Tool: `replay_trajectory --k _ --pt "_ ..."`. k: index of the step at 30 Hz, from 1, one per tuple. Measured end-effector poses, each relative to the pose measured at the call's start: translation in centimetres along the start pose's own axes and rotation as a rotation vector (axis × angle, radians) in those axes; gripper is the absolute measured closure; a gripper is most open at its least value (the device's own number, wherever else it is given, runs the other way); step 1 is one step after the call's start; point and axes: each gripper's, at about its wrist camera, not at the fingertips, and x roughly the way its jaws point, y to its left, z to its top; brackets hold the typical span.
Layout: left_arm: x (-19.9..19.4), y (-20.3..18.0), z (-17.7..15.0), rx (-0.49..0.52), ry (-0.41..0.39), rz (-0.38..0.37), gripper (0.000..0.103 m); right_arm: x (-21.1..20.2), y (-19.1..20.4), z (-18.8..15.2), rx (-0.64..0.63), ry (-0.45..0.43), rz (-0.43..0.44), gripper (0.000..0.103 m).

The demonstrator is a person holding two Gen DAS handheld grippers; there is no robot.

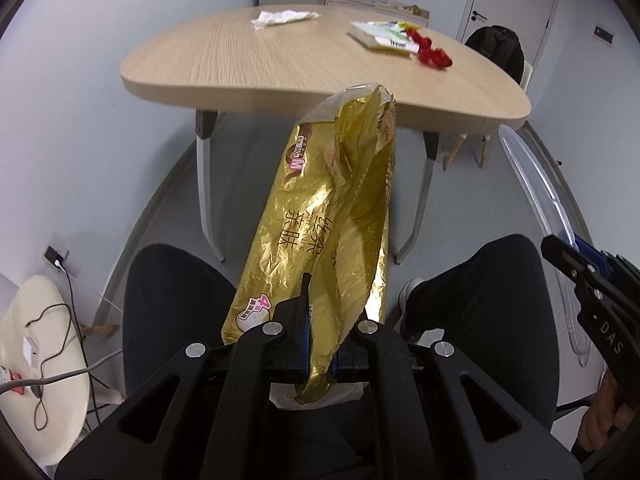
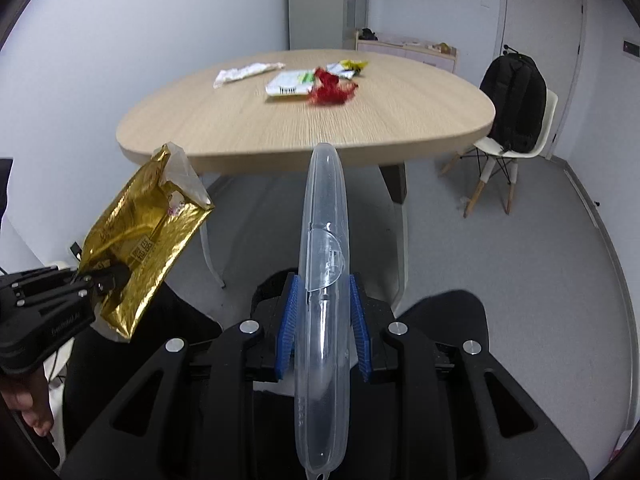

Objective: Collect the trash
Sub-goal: 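Carry the gold bag and plastic tube down under the table toward the bin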

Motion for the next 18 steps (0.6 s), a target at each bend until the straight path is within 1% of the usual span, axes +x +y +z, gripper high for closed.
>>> replay_trajectory --k 4,8,12,18 --pt "1.5 0.1 -0.6 -0.008 0.023 0.008 0.097 1.3 -0.2 -1.2 0.007 0.037 -0.003 0.078" --pt "3.4 0.2 -0.5 -0.019 0.044 0.024 0.097 3.4 -0.2 -1.9 0.012 0.075 -0.009 0.078" --pt "5.0 0.3 0.0 -0.031 0.06 0.017 0.097 5.9 0.1 -1.9 0.008 0.111 -0.02 0.078" --pt "7.1 0.4 0.8 -0.038 0.077 0.028 0.097 9.0 -0.1 -1.5 0.024 0.15 -0.014 0.078"
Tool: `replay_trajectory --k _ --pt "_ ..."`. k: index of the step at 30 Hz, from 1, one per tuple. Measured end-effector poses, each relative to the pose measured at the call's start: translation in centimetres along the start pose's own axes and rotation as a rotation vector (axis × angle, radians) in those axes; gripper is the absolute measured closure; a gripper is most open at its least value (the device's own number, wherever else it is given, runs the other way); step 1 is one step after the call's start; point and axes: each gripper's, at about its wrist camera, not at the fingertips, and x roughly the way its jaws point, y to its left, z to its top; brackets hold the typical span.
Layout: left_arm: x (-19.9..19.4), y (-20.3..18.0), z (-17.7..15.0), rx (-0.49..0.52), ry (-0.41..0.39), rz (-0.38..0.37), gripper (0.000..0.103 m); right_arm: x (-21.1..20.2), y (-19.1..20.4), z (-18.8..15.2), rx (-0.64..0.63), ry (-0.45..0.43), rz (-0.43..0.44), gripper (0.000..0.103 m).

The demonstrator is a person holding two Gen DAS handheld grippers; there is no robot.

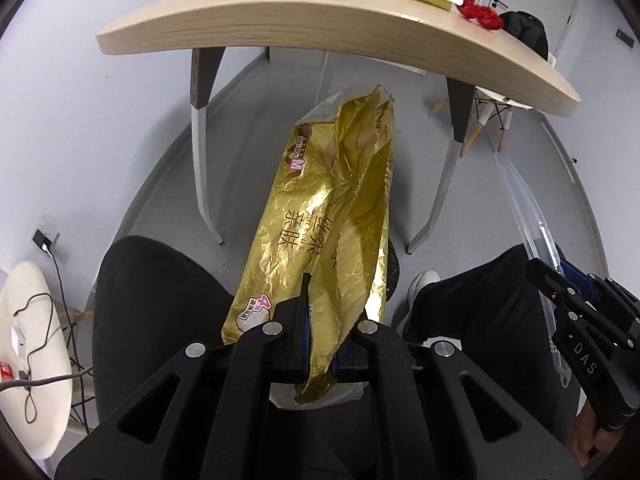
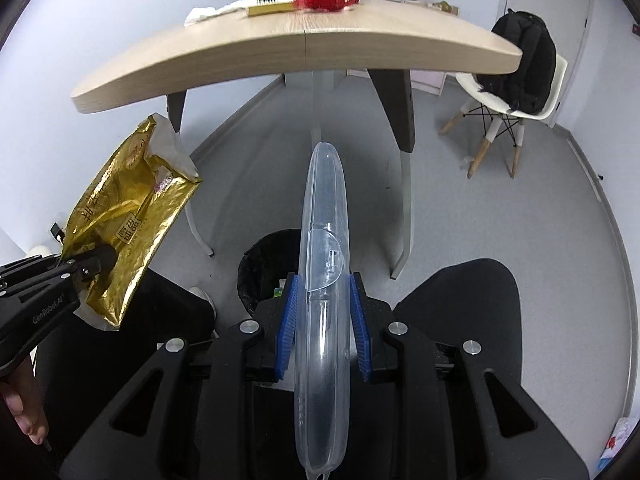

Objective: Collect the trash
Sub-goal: 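Carry the gold bag and plastic tube down under the table toward the bin, then open the right tool over the bin while the left tool releases the gold bag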

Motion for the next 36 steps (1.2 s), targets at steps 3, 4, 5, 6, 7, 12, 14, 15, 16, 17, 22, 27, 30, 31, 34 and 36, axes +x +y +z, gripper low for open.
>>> replay_trajectory --k 3,4,5,6,7,12,14,15,16,17,22,27,30,31,34,36 --pt "1.2 0.1 0.4 -0.008 0.015 0.005 0.097 1.5 -0.1 0.6 0.009 0.018 0.002 0.078" --pt "1.8 0.2 0.6 -0.015 0.023 0.008 0.097 1.9 -0.2 0.5 0.01 0.024 0.002 0.078" --pt "2.3 0.3 0.7 -0.021 0.027 0.004 0.097 2.3 -0.2 0.7 0.012 0.032 0.004 0.078" --pt "2.6 0.3 0.8 -0.022 0.032 0.006 0.097 3.0 -0.3 0.8 0.014 0.04 0.002 0.078" --pt "3.2 0.3 0.9 -0.022 0.041 0.013 0.097 3.5 -0.4 1.0 0.016 0.046 -0.003 0.078" --pt "5.9 0.4 1.7 -0.034 0.075 0.001 0.097 6.8 -0.5 2.0 0.031 0.093 -0.003 0.078" --pt "6.9 0.3 2.0 -0.031 0.084 -0.001 0.097 8.0 -0.7 2.3 0.033 0.109 -0.005 0.078" --pt "7.3 0.4 2.2 -0.031 0.088 -0.004 0.097 8.8 -0.7 2.6 0.037 0.12 -0.002 0.078" --pt "8.1 0.4 2.5 -0.03 0.094 -0.004 0.097 9.5 -0.8 2.7 0.039 0.129 0.001 0.078" --pt "8.6 0.4 2.6 -0.028 0.099 0.002 0.097 10.0 -0.8 2.8 0.04 0.135 0.0 0.078" --pt "11.3 0.7 3.3 -0.031 0.127 -0.001 0.097 13.2 -0.6 3.5 0.038 0.17 0.011 0.078" --pt "14.7 0.8 4.6 -0.044 0.147 0.007 0.097 16.9 -0.3 4.4 0.025 0.198 0.023 0.078" --pt "16.6 1.0 5.1 -0.048 0.152 0.013 0.097 19.0 0.1 4.6 0.009 0.23 0.027 0.078" --pt "17.3 1.1 5.2 -0.053 0.155 0.013 0.097 19.9 0.2 4.6 0.003 0.244 0.031 0.078" --pt "18.8 1.4 5.3 -0.064 0.163 0.008 0.097 21.7 0.6 4.3 -0.012 0.269 0.035 0.078" --pt "19.8 1.6 5.0 -0.072 0.172 0.004 0.097 23.3 0.7 4.2 -0.01 0.29 0.053 0.078"
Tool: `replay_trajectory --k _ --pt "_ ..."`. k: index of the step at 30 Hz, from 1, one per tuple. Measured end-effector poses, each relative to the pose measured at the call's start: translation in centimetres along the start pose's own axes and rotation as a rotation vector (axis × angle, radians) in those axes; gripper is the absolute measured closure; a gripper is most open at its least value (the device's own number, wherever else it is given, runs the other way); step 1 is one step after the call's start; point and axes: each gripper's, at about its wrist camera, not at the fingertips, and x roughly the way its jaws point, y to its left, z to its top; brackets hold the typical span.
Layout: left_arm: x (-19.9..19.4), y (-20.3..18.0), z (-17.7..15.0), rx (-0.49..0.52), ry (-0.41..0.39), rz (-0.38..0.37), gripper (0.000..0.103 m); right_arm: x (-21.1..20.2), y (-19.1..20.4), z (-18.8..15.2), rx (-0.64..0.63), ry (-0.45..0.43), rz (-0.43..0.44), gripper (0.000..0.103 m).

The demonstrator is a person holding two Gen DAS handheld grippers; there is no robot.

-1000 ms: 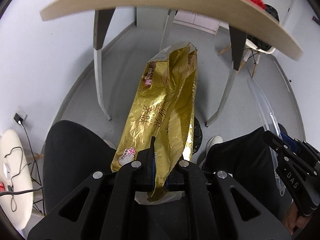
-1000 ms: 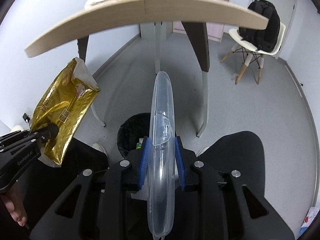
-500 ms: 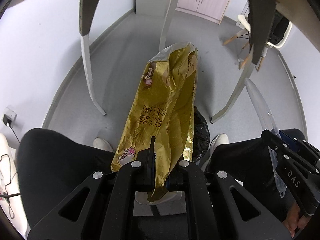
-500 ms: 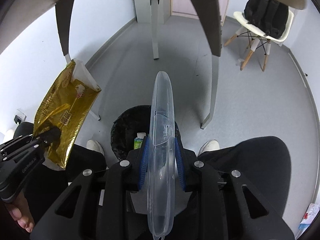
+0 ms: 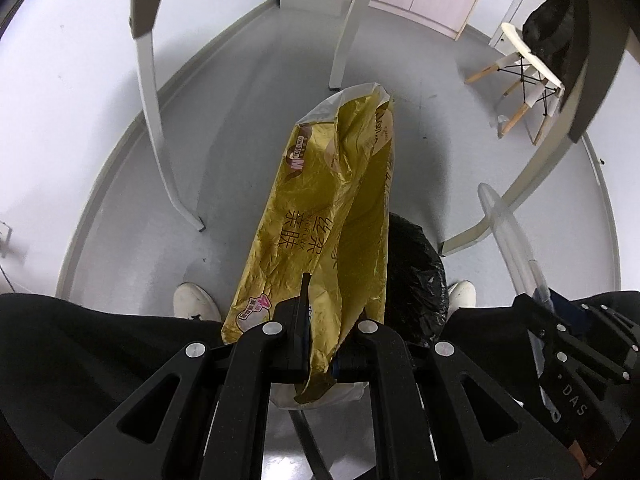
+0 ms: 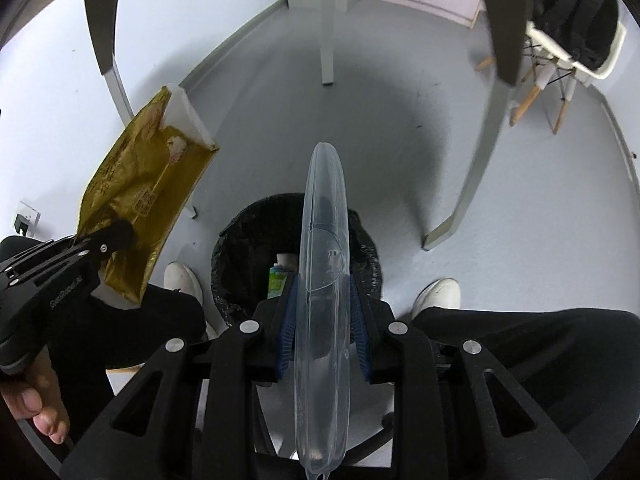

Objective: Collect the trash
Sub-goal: 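Open the right tool over the bin while the left tool releases the gold bag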

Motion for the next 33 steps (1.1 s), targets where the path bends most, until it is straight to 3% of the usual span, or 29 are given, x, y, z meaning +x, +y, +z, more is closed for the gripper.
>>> replay_trajectory --k 12,26,29,33 --pt "4.9 1.3 1.1 -0.032 0.036 0.025 0.097 6.2 1.2 1.7 -0.01 0.091 0.032 0.078" --pt "6.9 1.0 1.2 -0.051 0.06 0.053 0.097 9.8 2.2 3.1 -0.001 0.089 0.006 0.077" --pt "7.1 0.9 1.2 -0.055 0.067 0.049 0.097 9.4 1.8 3.0 0.0 0.068 -0.021 0.054" --pt "7.2 -0.1 1.2 -0.042 0.073 0.039 0.097 8.3 0.6 3.2 0.013 0.031 -0.041 0.037"
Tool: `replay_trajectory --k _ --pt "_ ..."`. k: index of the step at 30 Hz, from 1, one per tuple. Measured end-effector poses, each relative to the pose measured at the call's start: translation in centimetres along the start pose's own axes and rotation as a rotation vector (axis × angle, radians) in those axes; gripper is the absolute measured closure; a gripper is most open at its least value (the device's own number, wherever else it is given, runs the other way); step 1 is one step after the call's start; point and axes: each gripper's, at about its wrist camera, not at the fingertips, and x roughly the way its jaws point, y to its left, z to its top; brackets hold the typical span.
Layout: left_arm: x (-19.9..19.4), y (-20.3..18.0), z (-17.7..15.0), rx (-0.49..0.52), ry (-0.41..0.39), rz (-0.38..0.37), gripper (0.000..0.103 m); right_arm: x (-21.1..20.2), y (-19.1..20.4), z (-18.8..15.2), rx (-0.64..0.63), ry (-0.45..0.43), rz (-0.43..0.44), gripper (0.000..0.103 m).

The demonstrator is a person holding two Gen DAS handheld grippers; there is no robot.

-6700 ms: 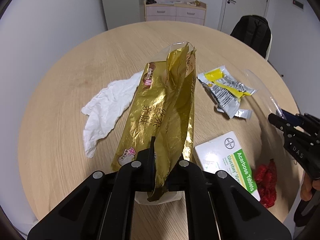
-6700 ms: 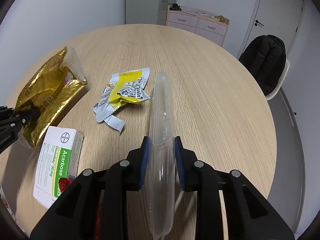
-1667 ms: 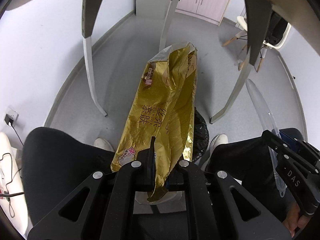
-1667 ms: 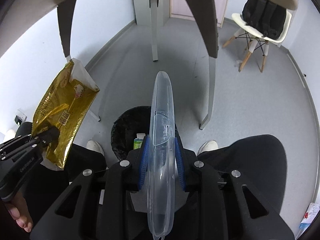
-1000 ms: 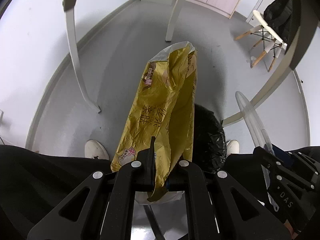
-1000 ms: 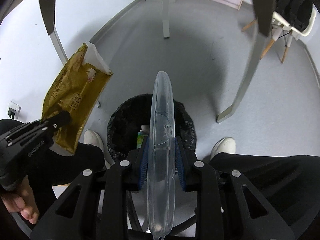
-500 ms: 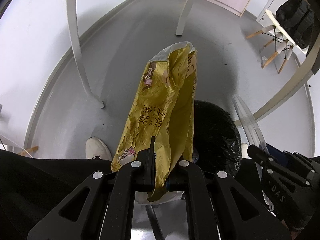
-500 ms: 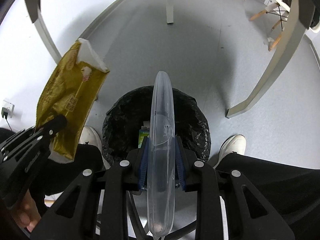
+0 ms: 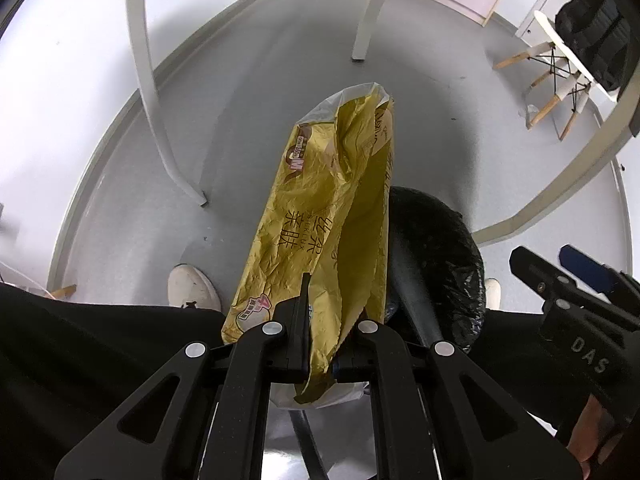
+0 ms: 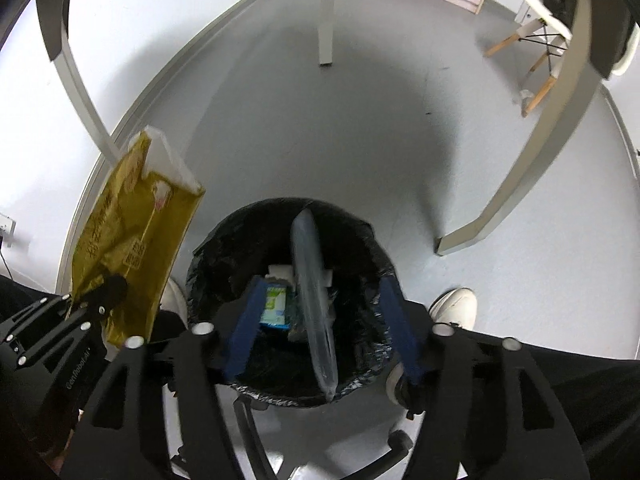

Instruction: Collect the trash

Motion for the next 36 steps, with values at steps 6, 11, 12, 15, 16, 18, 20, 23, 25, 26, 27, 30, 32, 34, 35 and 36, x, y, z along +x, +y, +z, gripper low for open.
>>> replay_trajectory --k 6,11,12,15,16,18,20,23,25,26,27,30,32,34,35,36 --pt "0.4 -2.4 -0.5 0.038 0.012 -0.03 0.097 -1.6 -2.8 -0.3 0.045 -0.043 -0.03 0.018" --pt "0.7 -4.1 -0.8 0.064 0.017 -0.052 0.097 -2.5 -5.7 -0.7 0.101 -0.07 -0.049 0.009" --pt "0.8 -4.3 -0.9 0.067 0.018 -0.057 0.097 -2.6 -6.2 -0.9 0.111 -0.075 -0.056 0.009" --pt "1.0 -4.9 -1.1 0.081 0.023 -0.066 0.096 -2.8 -7.1 -1.2 0.127 -0.078 -0.069 0.008" --pt "1.1 -5.1 -1.1 0.082 0.024 -0.07 0.096 -2.9 -7.6 -1.3 0.136 -0.078 -0.076 0.008" --pt "1.1 -5.4 -1.1 0.088 0.023 -0.077 0.094 -3.0 -8.1 -1.3 0.154 -0.075 -0.081 0.008" --pt "1.1 -5.6 -1.2 0.089 0.023 -0.082 0.093 -3.0 -8.7 -1.4 0.167 -0.071 -0.086 0.008" --pt "1.2 -5.6 -1.3 0.089 0.026 -0.08 0.085 -2.9 -9.1 -1.5 0.181 -0.064 -0.09 0.008" --pt "1.1 -5.8 -1.2 0.086 0.027 -0.08 0.076 -2.9 -9.3 -1.8 0.183 -0.066 -0.091 0.008" --pt "1.0 -5.8 -1.3 0.087 0.025 -0.077 0.071 -3.0 -9.3 -1.8 0.182 -0.067 -0.092 0.008" --pt "1.0 -5.8 -1.3 0.089 0.022 -0.074 0.069 -3.0 -9.1 -1.9 0.182 -0.068 -0.093 0.008" --pt "0.8 -6.0 -1.4 0.097 0.014 -0.064 0.058 -3.0 -8.9 -1.9 0.181 -0.069 -0.092 0.008" --pt "0.5 -5.9 -1.5 0.1 0.007 -0.058 0.05 -3.0 -8.9 -1.9 0.18 -0.069 -0.09 0.008" --pt "0.2 -5.8 -1.5 0.095 0.001 -0.055 0.042 -3.1 -8.8 -2.0 0.173 -0.07 -0.091 0.008" --pt "0.1 -5.8 -1.5 0.092 -0.002 -0.055 0.035 -3.2 -8.7 -2.0 0.168 -0.071 -0.092 0.008" --pt "-0.2 -5.7 -1.5 0.09 -0.015 -0.052 0.033 -3.2 -8.6 -2.0 0.166 -0.071 -0.09 0.008"
